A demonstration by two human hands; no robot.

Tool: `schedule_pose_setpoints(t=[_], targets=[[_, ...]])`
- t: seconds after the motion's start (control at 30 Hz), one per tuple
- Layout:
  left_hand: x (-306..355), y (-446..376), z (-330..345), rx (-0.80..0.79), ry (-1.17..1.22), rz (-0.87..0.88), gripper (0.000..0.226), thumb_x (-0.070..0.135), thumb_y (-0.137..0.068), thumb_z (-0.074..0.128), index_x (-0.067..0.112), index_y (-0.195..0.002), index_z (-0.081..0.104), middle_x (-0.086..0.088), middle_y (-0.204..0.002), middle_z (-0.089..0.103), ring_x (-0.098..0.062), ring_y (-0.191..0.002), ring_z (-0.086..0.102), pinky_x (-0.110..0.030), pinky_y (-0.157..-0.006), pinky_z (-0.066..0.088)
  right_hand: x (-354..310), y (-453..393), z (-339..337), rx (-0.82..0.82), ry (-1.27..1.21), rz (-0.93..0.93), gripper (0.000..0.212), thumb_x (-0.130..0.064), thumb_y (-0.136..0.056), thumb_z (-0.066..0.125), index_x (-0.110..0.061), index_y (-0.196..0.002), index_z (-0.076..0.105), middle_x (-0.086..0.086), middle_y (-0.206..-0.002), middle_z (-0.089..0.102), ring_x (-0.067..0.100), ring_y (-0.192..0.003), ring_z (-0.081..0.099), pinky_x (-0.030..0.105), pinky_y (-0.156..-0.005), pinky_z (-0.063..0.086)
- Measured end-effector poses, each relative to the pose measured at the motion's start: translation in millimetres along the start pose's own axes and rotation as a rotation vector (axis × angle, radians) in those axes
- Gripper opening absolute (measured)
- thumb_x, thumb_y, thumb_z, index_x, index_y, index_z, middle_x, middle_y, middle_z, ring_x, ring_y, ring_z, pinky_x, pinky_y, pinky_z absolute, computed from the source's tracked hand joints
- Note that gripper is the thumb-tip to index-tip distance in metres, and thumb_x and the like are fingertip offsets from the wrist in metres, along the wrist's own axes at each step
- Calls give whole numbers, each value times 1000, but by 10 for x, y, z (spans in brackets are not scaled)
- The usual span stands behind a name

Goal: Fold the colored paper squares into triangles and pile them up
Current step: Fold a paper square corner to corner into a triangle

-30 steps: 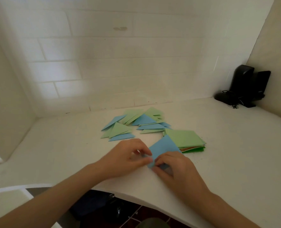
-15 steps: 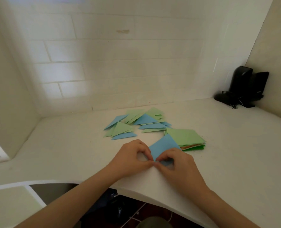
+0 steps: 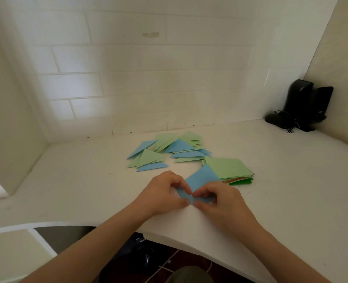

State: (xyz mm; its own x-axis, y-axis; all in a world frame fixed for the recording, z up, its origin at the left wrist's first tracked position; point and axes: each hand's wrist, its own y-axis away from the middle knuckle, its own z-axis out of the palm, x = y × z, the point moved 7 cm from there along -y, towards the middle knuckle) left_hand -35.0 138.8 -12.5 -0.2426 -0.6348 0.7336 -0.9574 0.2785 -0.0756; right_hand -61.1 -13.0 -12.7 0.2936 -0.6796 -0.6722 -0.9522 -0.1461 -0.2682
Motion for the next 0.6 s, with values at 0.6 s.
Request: schedule_pose_setpoints(t=[0.6], targets=[[29, 203, -25, -88, -141, 250, 44, 24, -81, 67, 35, -122, 53, 24, -120, 50, 8, -113, 41, -6, -94, 29, -167, -82, 169, -193, 33, -38, 13, -25, -81, 68, -24, -88, 58, -14, -81, 55, -1, -71, 49, 10, -66, 39]])
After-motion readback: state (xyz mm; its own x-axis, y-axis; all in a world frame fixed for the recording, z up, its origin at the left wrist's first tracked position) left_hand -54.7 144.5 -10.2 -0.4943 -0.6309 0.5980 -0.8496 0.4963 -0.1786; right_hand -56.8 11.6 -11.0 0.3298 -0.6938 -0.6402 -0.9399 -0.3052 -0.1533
